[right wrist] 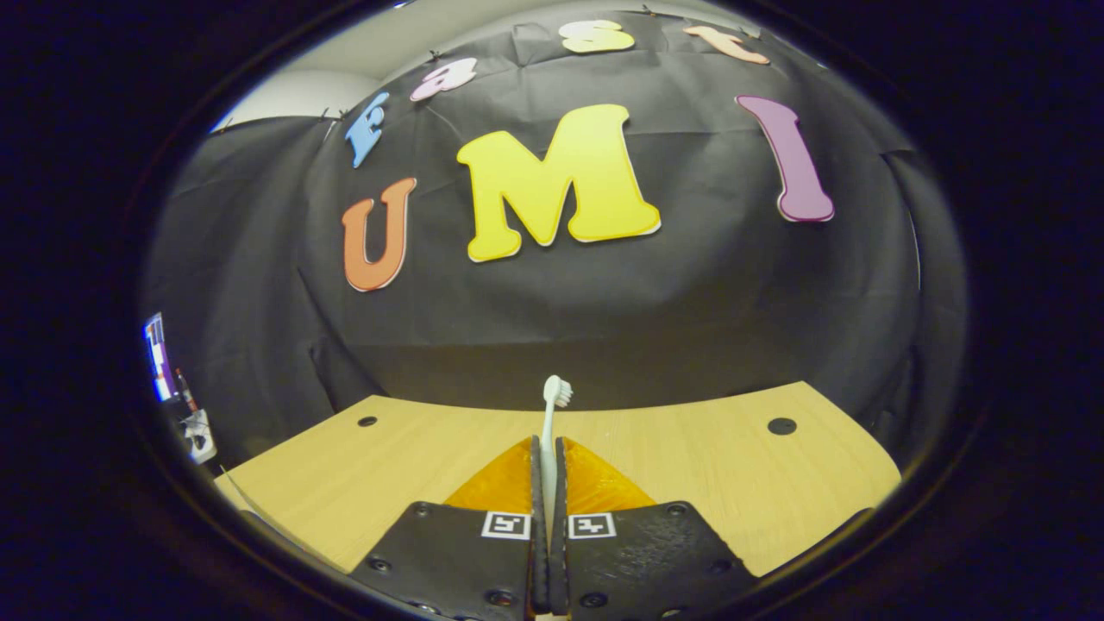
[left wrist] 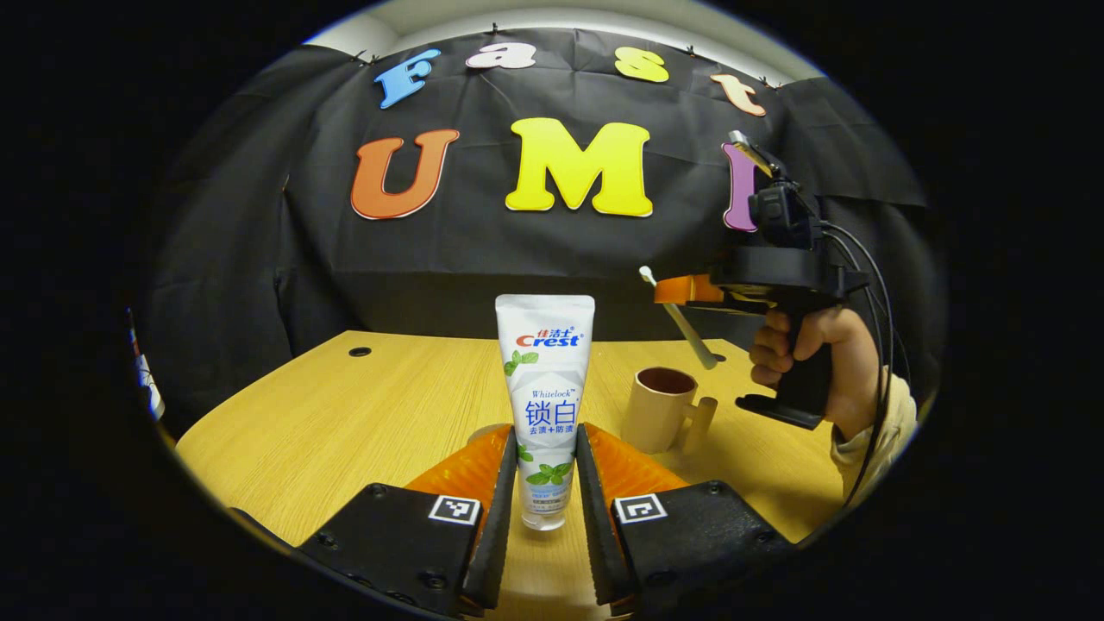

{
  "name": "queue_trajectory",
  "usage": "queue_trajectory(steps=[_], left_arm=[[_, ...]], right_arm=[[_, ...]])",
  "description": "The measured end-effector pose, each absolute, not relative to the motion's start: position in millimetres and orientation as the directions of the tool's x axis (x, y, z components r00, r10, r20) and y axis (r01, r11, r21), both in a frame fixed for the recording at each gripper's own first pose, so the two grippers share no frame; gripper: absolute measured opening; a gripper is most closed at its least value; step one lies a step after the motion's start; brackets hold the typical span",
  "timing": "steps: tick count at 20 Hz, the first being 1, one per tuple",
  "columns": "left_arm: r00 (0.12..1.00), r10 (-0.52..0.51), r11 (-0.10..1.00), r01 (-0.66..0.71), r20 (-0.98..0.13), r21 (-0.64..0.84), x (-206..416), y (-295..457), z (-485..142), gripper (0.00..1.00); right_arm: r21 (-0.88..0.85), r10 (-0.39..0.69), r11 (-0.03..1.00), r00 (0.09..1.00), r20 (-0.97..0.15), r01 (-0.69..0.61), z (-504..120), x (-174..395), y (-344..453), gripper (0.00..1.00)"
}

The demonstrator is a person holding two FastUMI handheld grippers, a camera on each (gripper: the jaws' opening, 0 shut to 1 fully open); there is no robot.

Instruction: Put the toothbrush and toothpaste on the desktop into the cup, then pick up the cup and place it on the coaster on the desktop.

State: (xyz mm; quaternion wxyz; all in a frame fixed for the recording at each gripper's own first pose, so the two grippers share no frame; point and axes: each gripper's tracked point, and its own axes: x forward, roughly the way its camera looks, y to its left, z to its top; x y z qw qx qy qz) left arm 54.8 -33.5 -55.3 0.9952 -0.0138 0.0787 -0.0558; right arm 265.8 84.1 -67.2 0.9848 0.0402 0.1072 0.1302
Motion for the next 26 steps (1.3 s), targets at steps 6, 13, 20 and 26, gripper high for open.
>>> queue_trajectory(steps=[6, 13, 20, 26], left_arm=[[0.976, -0.12, 0.993, 0.115, -0.18, -0.037, 60, -38, -66, 0.43], [0.973, -0.123, 0.992, 0.117, -0.198, -0.039, 57, -44, -73, 0.43], [0.984, -0.11, 0.994, 0.112, -0.142, 0.004, 70, -51, -57, 0.42], [0.984, -0.13, 0.991, 0.126, -0.124, -0.042, 105, -77, -39, 0.42]], right_arm=[[0.119, 0.261, 0.963, 0.943, -0.207, -0.24, -74, 279, 84, 0.0], [0.127, 0.253, 0.966, 0.934, -0.253, -0.227, -83, 277, 82, 0.09], [0.173, 0.322, 0.944, 0.893, -0.314, -0.28, -103, 251, 77, 0.48], [0.068, 0.249, 0.969, 0.929, -0.273, -0.239, -98, 217, 24, 0.96]])
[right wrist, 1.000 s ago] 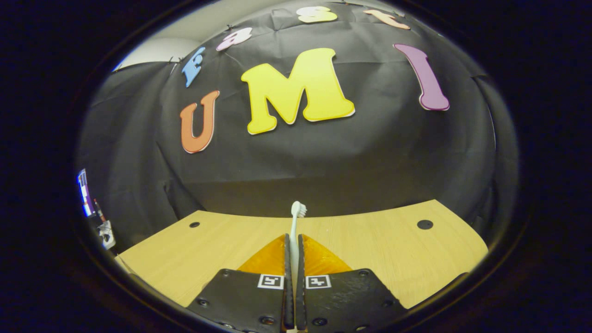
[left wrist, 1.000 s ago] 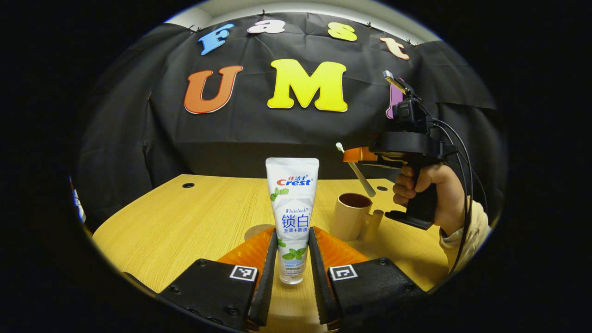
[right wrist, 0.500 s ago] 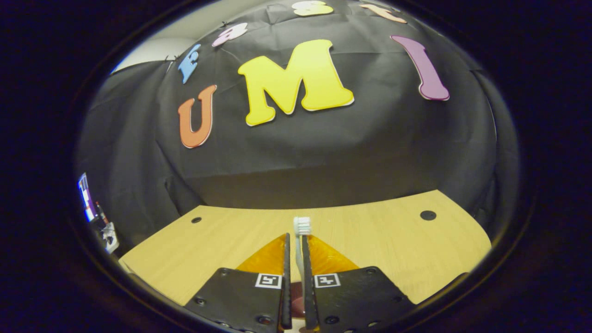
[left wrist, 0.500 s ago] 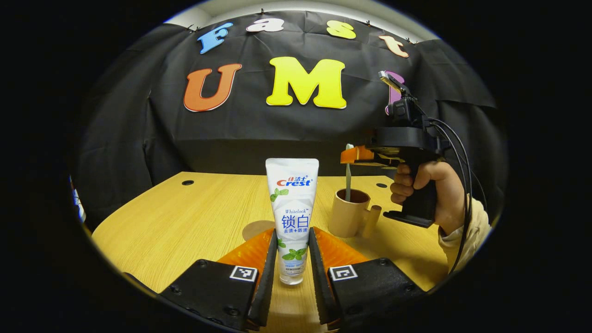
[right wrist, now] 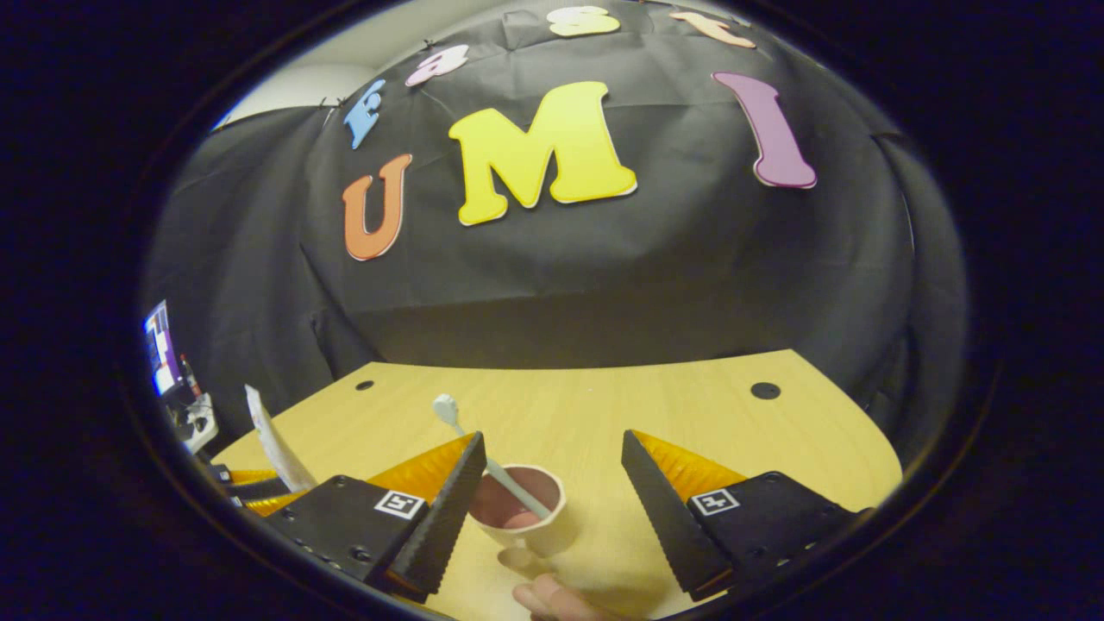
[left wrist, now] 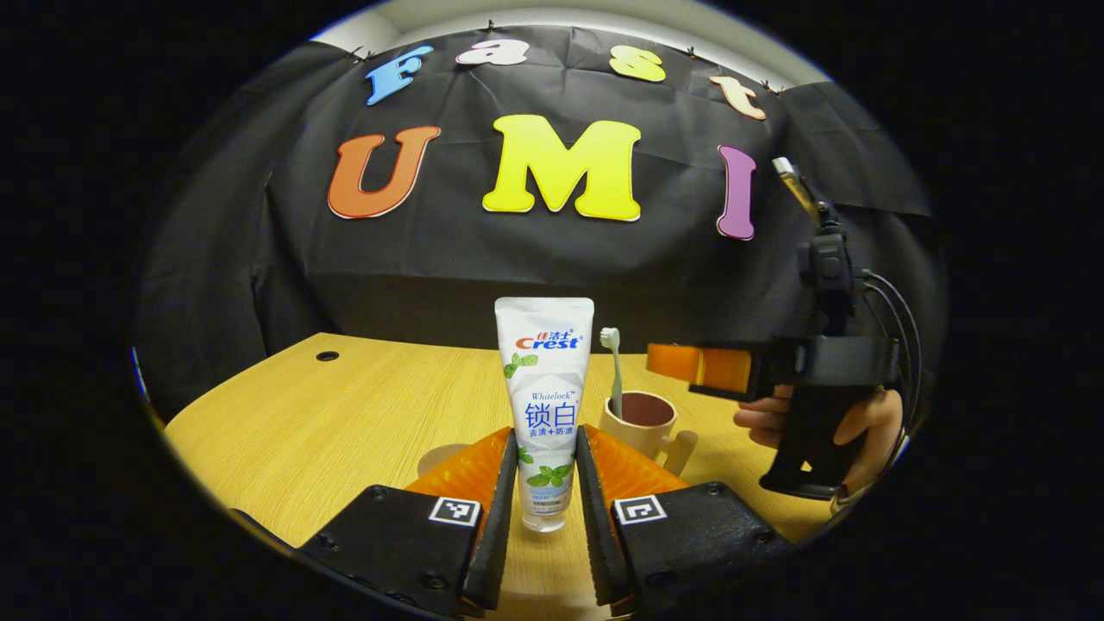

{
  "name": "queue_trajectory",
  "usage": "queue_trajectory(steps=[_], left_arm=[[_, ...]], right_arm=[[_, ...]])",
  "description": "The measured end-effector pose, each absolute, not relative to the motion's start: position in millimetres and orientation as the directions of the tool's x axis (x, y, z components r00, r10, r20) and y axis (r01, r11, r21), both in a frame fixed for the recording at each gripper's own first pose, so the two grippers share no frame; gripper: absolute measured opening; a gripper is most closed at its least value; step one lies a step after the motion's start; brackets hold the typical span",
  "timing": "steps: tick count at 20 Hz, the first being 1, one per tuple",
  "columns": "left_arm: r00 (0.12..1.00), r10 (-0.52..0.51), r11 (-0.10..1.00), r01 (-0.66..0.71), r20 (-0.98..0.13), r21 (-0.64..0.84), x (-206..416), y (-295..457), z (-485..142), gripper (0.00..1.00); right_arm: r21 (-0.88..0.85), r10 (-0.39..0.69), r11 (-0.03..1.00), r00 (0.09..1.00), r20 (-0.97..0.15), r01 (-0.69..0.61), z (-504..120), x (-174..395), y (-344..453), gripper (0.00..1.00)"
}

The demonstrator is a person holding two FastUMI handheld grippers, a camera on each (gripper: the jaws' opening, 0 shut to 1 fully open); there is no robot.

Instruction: Put the toothbrush and toothpaste on the desktop into the cup, then pick up the cup and place it on the coaster on the desktop.

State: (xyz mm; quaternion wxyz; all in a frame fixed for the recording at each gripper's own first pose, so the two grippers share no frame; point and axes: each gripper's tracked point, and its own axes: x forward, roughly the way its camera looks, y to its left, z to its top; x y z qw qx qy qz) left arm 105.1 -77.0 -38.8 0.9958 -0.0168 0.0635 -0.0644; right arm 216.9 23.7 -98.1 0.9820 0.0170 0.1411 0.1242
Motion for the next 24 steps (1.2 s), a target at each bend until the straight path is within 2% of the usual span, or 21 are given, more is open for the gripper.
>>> queue_trajectory(steps=[2, 3, 7, 11, 19, 20, 21, 24], left_arm=[[0.987, -0.128, 0.992, 0.127, -0.093, -0.021, 120, -87, -30, 0.42], [0.988, -0.134, 0.991, 0.132, -0.082, -0.022, 126, -94, -26, 0.42], [0.985, -0.168, 0.985, 0.166, -0.043, -0.045, 154, -127, -10, 0.42], [0.983, -0.182, 0.982, 0.182, -0.006, -0.042, 181, -157, 0, 0.42], [0.984, -0.18, 0.982, 0.179, -0.01, -0.053, 209, -166, -6, 0.42], [0.983, -0.184, 0.982, 0.183, -0.02, -0.05, 209, -168, -9, 0.46], [0.983, -0.182, 0.982, 0.181, -0.025, -0.05, 208, -168, -10, 0.42], [0.982, -0.184, 0.982, 0.185, 0.028, -0.033, 203, -168, 9, 0.42]], right_arm=[[0.049, 0.228, 0.974, 0.941, -0.252, -0.223, -98, 201, 3, 1.0], [0.056, 0.22, 0.975, 0.943, -0.249, -0.213, -101, 192, -8, 0.96], [0.092, 0.21, 0.977, 0.941, -0.264, -0.192, -116, 157, -41, 0.96], [0.053, 0.179, 0.984, 0.945, -0.275, -0.171, -131, 134, -70, 0.96], [0.075, 0.179, 0.984, 0.93, -0.32, -0.163, -154, 117, -88, 0.96], [0.074, 0.178, 0.984, 0.93, -0.321, -0.163, -155, 115, -87, 0.96], [0.073, 0.175, 0.984, 0.93, -0.322, -0.16, -155, 115, -88, 0.96], [0.091, 0.182, 0.983, 0.928, -0.324, -0.161, -153, 112, -85, 0.96]])
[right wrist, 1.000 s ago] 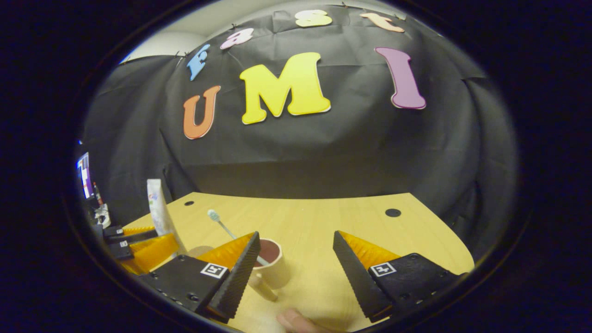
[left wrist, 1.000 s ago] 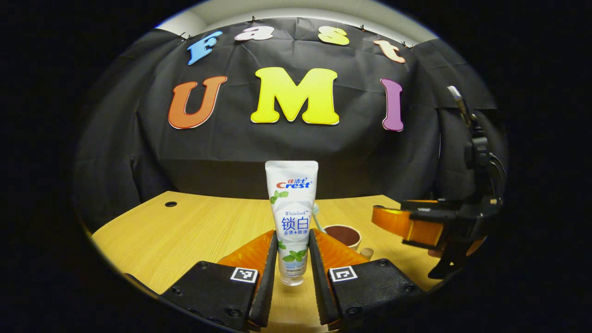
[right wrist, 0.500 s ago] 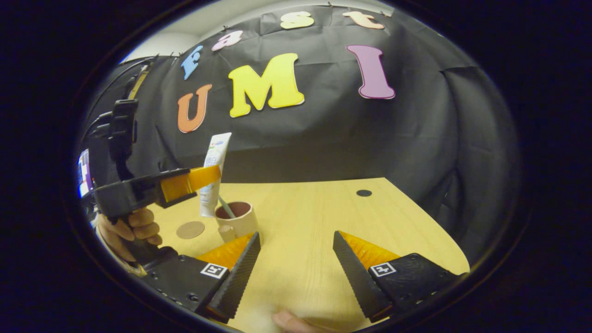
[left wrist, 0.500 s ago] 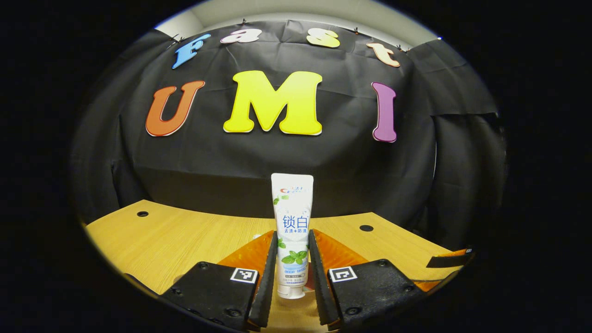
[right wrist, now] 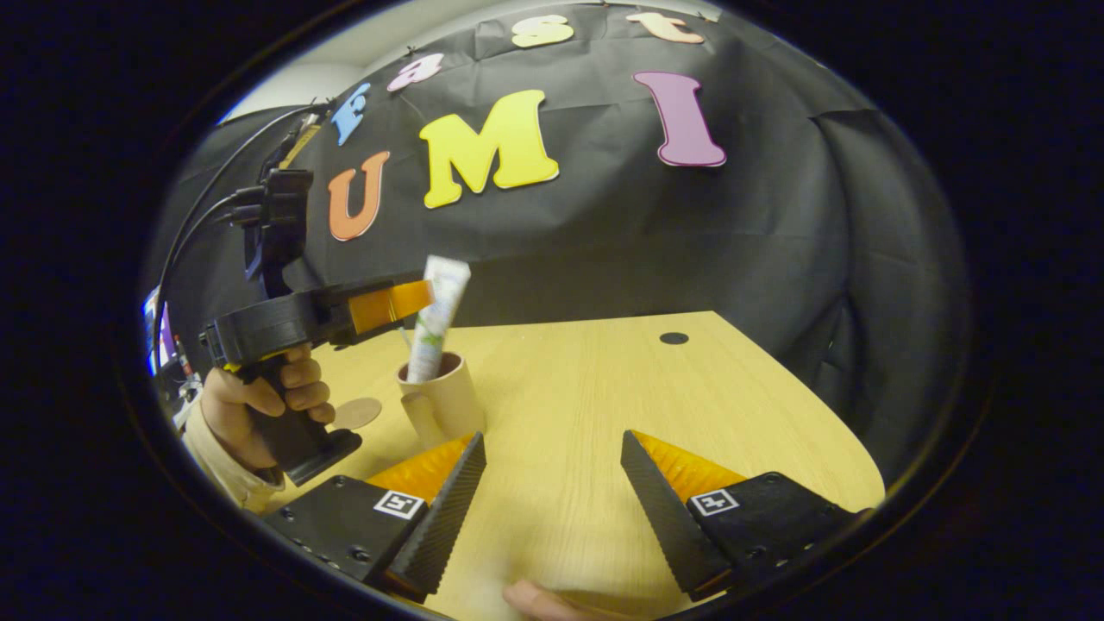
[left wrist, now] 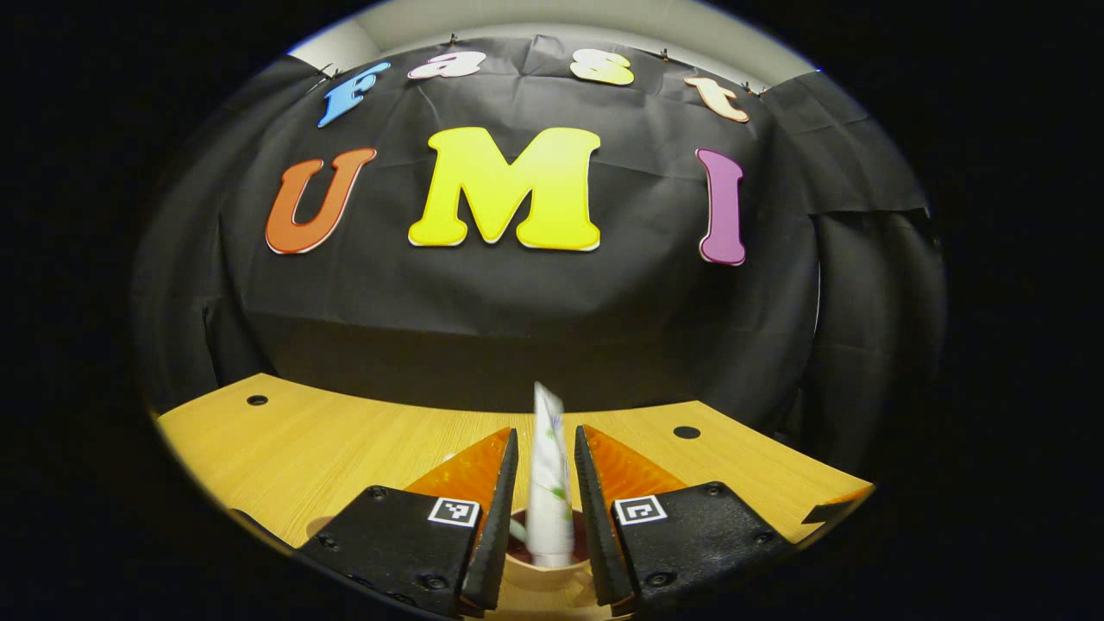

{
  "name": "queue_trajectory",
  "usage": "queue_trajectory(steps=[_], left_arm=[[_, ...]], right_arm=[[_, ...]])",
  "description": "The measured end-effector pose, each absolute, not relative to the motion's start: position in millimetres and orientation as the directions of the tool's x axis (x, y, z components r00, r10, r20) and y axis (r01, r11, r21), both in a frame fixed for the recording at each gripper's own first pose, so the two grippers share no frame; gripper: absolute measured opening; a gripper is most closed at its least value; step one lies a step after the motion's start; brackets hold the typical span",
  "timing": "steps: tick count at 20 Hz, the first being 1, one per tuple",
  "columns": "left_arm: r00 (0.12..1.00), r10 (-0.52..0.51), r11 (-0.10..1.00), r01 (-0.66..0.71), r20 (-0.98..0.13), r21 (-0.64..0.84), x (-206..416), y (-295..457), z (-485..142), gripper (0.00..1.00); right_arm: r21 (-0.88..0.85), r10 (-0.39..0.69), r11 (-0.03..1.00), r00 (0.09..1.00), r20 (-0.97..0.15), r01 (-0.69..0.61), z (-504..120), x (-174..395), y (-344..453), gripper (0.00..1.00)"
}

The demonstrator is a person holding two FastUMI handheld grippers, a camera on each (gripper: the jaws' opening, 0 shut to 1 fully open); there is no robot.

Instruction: Put the toothbrush and toothpaste on the desktop into the cup, then pick up the cup and place it on the coaster on the desktop.

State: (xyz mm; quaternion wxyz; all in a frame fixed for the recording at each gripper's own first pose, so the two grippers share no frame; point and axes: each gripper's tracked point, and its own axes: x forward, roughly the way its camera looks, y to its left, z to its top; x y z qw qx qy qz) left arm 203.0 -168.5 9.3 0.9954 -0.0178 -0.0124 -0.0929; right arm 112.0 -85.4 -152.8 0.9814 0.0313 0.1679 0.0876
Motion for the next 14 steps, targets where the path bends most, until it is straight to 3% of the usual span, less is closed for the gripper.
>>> queue_trajectory(steps=[7, 9, 14], left_arm=[[0.982, -0.187, 0.982, 0.186, -0.024, -0.02, 190, -162, -1, 0.47], [0.981, -0.189, 0.982, 0.188, -0.046, -0.033, 179, -156, -3, 0.54], [0.986, -0.164, 0.986, 0.163, -0.015, -0.037, 148, -126, 8, 0.8]], right_arm=[[0.121, 0.184, 0.981, 0.932, -0.314, -0.153, -143, 107, -78, 0.96], [0.136, 0.189, 0.979, 0.93, -0.314, -0.153, -138, 108, -75, 0.92], [0.125, 0.193, 0.979, 0.926, -0.323, -0.161, -120, 122, -57, 0.96]])
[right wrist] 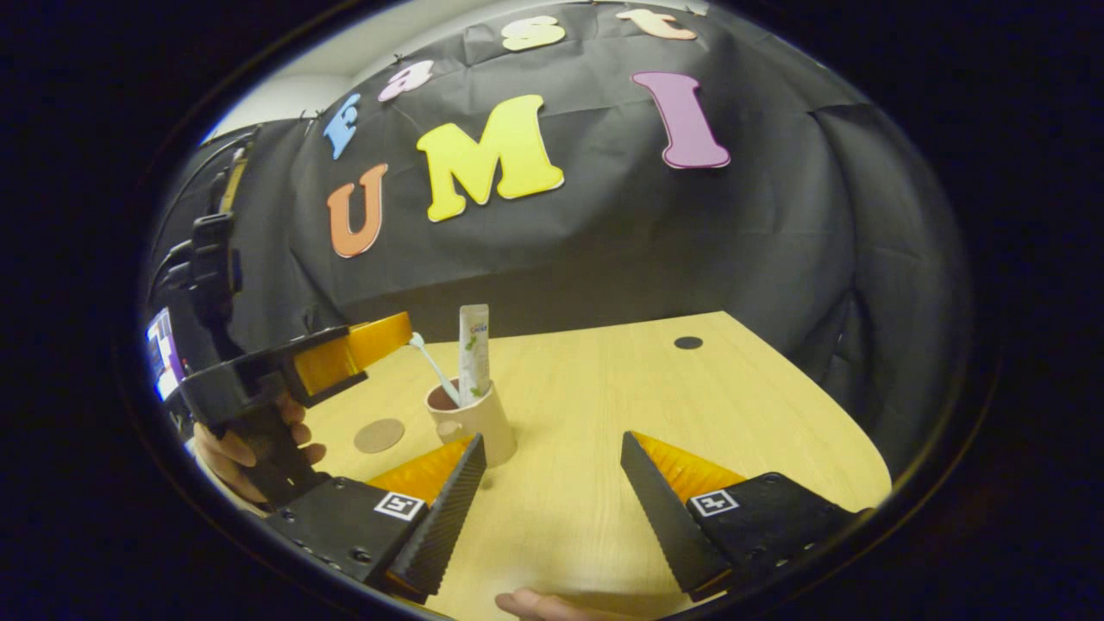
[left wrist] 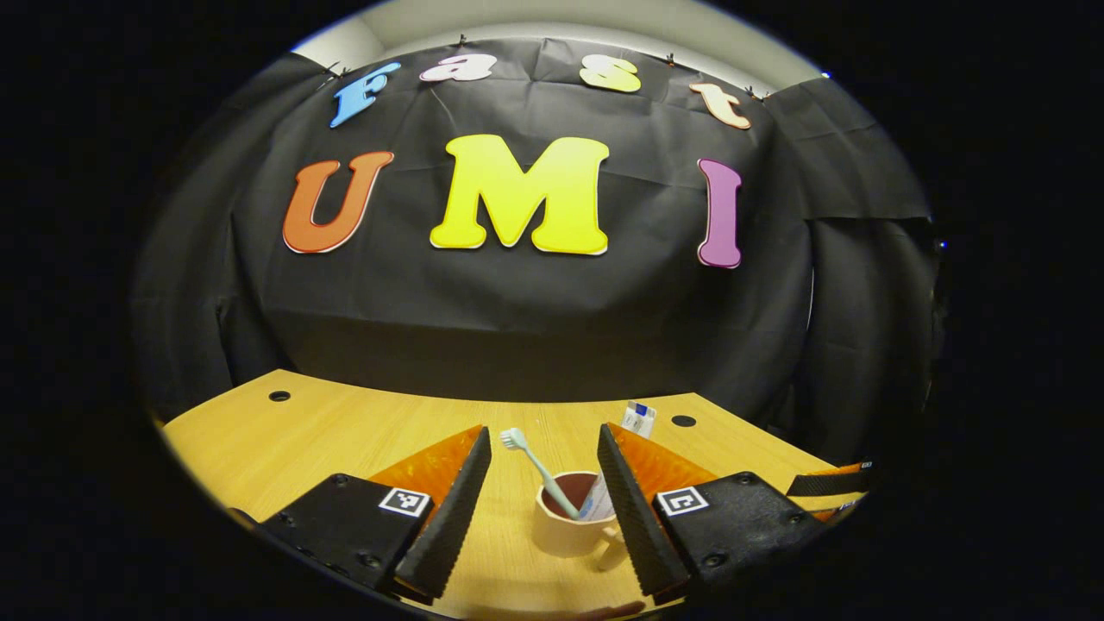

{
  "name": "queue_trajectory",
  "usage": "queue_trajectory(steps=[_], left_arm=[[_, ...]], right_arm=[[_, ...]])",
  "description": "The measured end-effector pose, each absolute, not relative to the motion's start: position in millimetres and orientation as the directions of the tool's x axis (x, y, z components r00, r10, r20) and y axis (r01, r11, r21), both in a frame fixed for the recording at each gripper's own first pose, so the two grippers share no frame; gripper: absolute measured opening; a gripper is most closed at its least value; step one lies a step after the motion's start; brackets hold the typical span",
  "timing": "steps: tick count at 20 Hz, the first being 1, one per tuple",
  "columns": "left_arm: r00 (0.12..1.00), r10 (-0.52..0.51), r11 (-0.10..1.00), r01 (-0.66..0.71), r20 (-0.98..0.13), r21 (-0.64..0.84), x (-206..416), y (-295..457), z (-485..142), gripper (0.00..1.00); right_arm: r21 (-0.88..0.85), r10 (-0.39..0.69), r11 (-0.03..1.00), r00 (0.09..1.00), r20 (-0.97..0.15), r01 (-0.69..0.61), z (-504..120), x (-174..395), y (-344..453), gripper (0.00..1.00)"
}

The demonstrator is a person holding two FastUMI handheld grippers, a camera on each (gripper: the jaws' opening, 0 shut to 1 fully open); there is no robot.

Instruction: Put the toothbrush and toothpaste on the desktop into the cup, then pick up the cup and place it on the coaster on the desktop.

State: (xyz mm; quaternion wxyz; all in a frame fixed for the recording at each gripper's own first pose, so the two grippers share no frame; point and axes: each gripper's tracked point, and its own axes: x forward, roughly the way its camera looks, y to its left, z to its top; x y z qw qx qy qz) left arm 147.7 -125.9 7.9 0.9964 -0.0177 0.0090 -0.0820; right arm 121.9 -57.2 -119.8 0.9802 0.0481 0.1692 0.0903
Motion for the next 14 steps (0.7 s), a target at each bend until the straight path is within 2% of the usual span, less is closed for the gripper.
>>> queue_trajectory(steps=[2, 4, 7, 8, 9, 14], left_arm=[[0.992, -0.129, 0.992, 0.129, 0.001, -0.004, 137, -106, 10, 0.9], [0.994, -0.105, 0.994, 0.105, 0.01, 0.018, 124, -89, 9, 1.0], [0.996, -0.088, 0.995, 0.087, 0.017, 0.046, 101, -70, 2, 0.99], [0.996, -0.083, 0.995, 0.082, 0.018, 0.054, 94, -64, -1, 1.0], [0.996, -0.082, 0.995, 0.08, 0.021, 0.061, 86, -60, -3, 1.0], [0.996, -0.086, 0.995, 0.085, 0.009, 0.053, 50, -41, -26, 0.99]], right_arm=[[0.113, 0.163, 0.985, 0.933, -0.321, -0.133, -109, 132, -53, 0.96], [0.091, 0.176, 0.984, 0.924, -0.339, -0.154, -104, 136, -37, 0.95], [0.032, 0.209, 0.977, 0.904, -0.374, -0.213, -96, 145, -11, 0.96], [0.02, 0.22, 0.973, 0.891, -0.397, -0.231, -96, 148, -1, 0.92], [0.01, 0.233, 0.967, 0.873, -0.429, -0.253, -101, 151, 9, 0.96], [-0.111, 0.175, 0.945, 0.761, -0.625, -0.308, -144, 160, 29, 0.96]])
